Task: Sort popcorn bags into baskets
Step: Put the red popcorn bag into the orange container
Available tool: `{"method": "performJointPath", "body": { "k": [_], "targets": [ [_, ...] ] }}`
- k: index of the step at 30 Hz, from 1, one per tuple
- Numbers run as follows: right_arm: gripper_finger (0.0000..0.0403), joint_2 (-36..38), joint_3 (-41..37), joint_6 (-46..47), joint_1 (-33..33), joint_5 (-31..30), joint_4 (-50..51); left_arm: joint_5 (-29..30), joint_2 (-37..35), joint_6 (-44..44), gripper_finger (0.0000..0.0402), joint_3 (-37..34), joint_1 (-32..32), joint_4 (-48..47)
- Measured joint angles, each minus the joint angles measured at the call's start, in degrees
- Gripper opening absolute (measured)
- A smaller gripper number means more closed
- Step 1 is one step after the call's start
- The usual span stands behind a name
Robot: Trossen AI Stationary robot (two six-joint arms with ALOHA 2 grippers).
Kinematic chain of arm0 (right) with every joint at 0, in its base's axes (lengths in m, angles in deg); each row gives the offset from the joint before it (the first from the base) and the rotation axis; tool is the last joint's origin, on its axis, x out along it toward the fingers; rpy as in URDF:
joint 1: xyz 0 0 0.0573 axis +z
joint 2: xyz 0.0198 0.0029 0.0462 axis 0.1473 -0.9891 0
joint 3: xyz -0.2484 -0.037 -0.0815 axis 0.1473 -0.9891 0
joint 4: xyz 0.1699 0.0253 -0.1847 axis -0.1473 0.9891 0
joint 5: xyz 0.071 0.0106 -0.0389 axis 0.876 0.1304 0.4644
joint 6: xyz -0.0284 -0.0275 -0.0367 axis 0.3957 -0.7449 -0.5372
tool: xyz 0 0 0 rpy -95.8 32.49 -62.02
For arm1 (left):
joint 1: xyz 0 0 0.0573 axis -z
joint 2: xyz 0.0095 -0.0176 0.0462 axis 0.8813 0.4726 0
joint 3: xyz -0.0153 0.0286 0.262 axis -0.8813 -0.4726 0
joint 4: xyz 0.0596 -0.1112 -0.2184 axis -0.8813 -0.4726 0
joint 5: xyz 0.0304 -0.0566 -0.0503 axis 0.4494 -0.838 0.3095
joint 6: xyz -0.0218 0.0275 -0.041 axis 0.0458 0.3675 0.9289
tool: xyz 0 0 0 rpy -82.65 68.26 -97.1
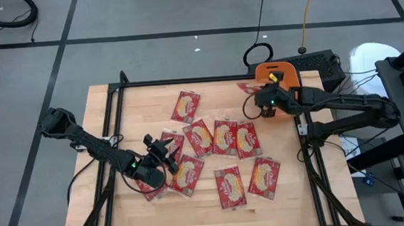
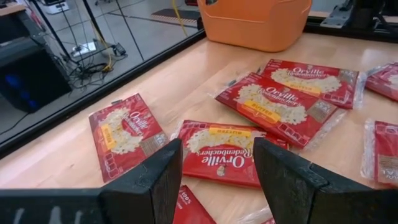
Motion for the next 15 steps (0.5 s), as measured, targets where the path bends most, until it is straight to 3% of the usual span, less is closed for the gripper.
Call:
{"method": "performJointPath", "body": {
  "k": [5,15],
  "targets": [
    [0.0043,0.0,0.0,5.4,-3.8,7.3,9.0,-0.6,0.0,-2.1,0.0202,0.0,-0.7,1.5],
    [0.0043,-0.4,0.0,10.1,-7.9,8.5,21.7,-2.3,0.0,-4.1,0.0202,0.0,-3.7,2.4]
  ]
}}
